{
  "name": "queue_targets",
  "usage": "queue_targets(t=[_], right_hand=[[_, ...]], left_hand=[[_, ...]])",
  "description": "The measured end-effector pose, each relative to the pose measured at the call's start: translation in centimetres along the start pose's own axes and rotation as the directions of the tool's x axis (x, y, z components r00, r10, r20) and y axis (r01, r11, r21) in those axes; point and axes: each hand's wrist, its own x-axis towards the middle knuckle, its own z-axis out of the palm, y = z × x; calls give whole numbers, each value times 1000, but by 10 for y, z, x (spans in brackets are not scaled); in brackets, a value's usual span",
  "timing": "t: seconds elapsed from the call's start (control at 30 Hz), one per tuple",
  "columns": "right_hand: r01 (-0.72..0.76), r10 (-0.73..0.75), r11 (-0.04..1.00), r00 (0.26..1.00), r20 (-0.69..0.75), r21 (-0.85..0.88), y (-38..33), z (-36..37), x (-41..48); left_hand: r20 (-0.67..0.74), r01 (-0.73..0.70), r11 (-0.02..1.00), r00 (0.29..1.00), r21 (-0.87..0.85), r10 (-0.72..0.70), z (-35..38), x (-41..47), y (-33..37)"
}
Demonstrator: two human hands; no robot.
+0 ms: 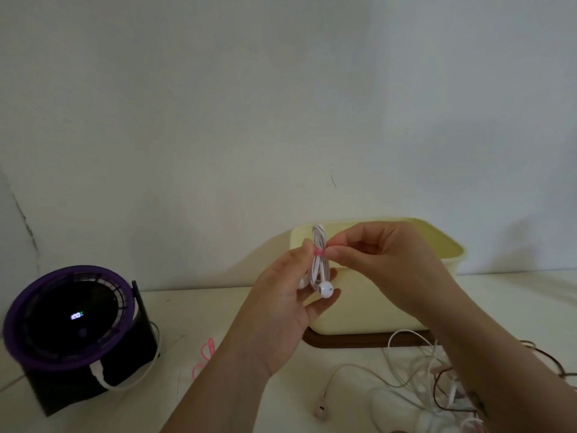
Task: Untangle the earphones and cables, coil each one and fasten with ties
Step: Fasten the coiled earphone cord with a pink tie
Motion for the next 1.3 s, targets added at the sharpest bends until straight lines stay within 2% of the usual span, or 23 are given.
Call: queue_targets(t=[0.07, 0.17, 0.23, 0.37, 0.47, 0.63, 0.77, 0.83, 0.9, 1.03, 1.13, 1.3], right_hand=[[-20, 20, 1000, 999, -27, -3, 0, 0, 0], [-49, 49, 999, 999, -8, -13, 1, 1, 1], [-69, 69, 998, 997, 16, -3, 3, 3, 1], [-114, 107, 992, 986, 130, 47, 2, -2, 0], [-129, 114, 988, 978, 174, 79, 1, -1, -1], [-185, 172, 976, 978, 121, 115, 6, 2, 2], [-165, 170, 986, 966, 197, -41, 0, -10, -1], [-146, 156, 987, 975, 159, -73, 0, -20, 0], [-100, 111, 992, 979, 170, -74, 0, -23, 1], [-21, 16, 1000, 956, 294, 14, 1, -12, -1], [-18, -3, 997, 961, 275, 75, 4, -12, 1], [-31, -23, 987, 946, 324, 159, 5, -10, -1]], left_hand=[[10, -86, 986, 996, 142, 86, 0, -2, -1], [19, -109, 965, 994, 239, 108, 1, -2, -2], [-17, -82, 977, 996, 195, 87, 2, -1, -4], [-63, -44, 999, 997, -3, 44, 4, 1, -2], [-76, -64, 997, 995, -32, 61, 5, 2, -2], [-61, -57, 998, 996, 38, 59, 2, 0, -2], [-90, -52, 991, 994, 123, 63, 0, 1, -1], [-105, -49, 979, 992, 198, 71, -3, 1, 0], [-97, -24, 967, 994, 252, 50, -5, 1, 2], [-49, 58, 962, 998, 265, -47, -5, -2, 5], [-19, 127, 964, 992, 234, -127, -6, -2, 5], [83, 213, 971, 971, 109, -223, -8, -2, 7]])
